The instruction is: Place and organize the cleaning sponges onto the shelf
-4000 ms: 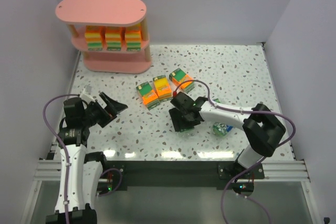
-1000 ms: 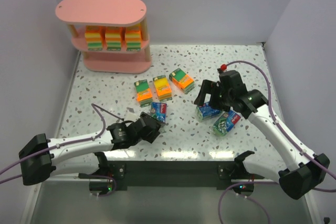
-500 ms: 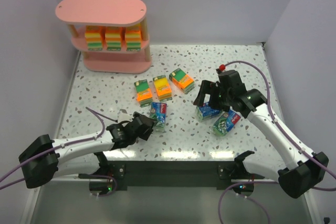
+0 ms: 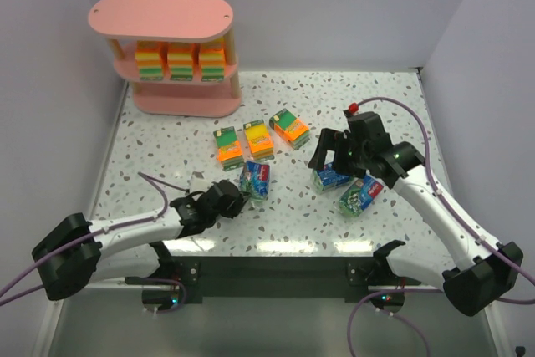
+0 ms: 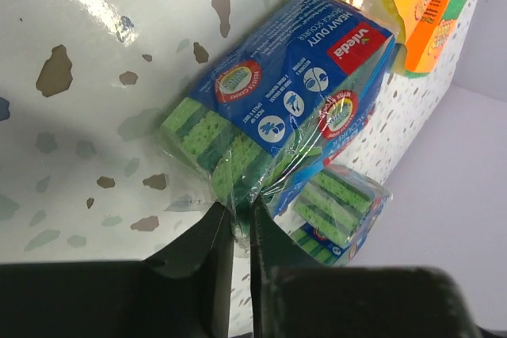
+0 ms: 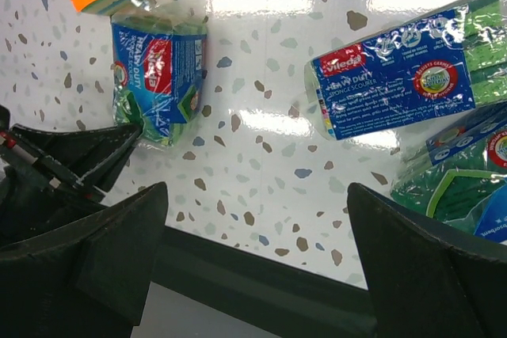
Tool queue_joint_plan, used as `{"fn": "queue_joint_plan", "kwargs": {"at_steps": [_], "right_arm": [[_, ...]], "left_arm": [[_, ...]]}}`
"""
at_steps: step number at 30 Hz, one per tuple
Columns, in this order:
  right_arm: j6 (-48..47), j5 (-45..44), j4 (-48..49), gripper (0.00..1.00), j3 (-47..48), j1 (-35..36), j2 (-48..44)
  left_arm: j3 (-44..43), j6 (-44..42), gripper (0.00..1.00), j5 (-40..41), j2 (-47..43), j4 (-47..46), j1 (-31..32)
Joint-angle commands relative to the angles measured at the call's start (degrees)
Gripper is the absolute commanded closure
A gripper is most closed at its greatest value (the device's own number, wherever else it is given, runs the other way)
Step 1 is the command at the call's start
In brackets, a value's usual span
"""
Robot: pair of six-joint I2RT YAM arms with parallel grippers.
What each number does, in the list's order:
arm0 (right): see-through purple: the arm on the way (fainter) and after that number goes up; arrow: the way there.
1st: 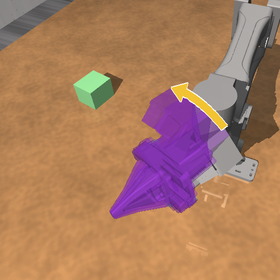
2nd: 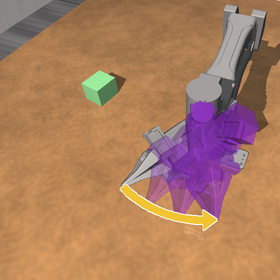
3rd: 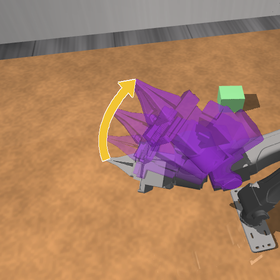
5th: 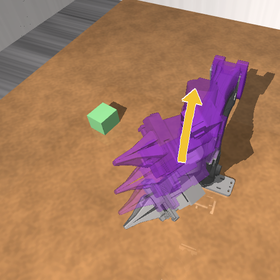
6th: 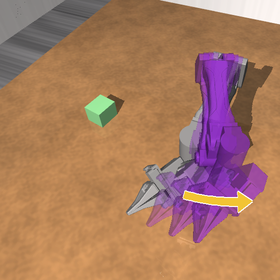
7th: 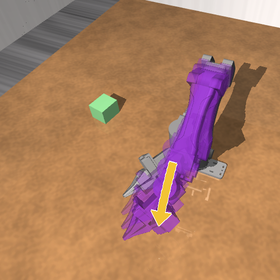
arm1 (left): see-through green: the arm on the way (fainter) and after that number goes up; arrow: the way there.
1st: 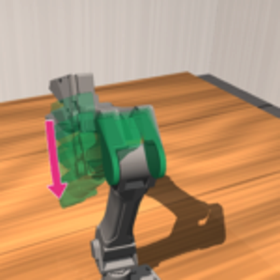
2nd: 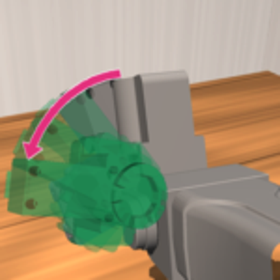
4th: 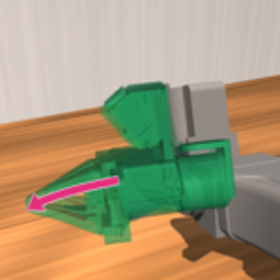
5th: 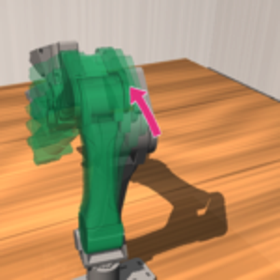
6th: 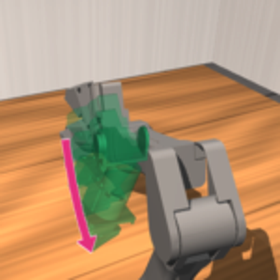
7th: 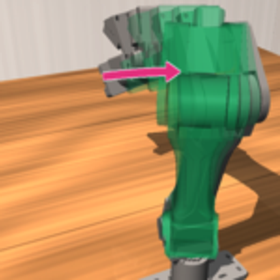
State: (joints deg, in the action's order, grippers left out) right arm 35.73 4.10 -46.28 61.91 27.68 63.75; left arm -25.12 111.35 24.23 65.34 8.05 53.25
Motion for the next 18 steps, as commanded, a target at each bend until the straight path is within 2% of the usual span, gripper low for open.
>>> {"fn": "queue_joint_plan", "kwargs": {"at_steps": [1, 4, 10, 13, 17, 18], "right_arm": [[-1.1, 0.7, 0.6, 0.01, -0.3, -0.3, 0.4], [-1.2, 1.0, 0.9, 0.01, -0.3, -0.4, 0.8], [-1.0, 1.4, 1.7, 0.01, -0.4, -0.5, 1.5], [-1.0, 1.5, 1.9, 0.01, -0.5, -0.8, 1.5], [-1.0, 1.4, 1.8, 0.01, -0.7, -1.1, 1.1], [-1.2, 1.4, 1.8, 0.01, -0.7, -1.1, 1.1]], "left_arm": [[1.2, -3.0, 0.89, -0.9, -4.1, 2.8, -0.2], [-0.4, -5.0, 1.0, -2.2, -9.0, 6.4, 0.4], [-6.4, -6.2, 1.0, -3.2, -15.7, 16.5, 3.5], [-8.4, -7.0, 1.0, -0.6, -20.7, 19.8, 3.5], [-12.5, -8.2, 1.0, 7.8, -23.6, 27.2, 2.2], [-13.3, -11.6, 1.0, 8.1, -24.0, 27.2, 0.8]]}}
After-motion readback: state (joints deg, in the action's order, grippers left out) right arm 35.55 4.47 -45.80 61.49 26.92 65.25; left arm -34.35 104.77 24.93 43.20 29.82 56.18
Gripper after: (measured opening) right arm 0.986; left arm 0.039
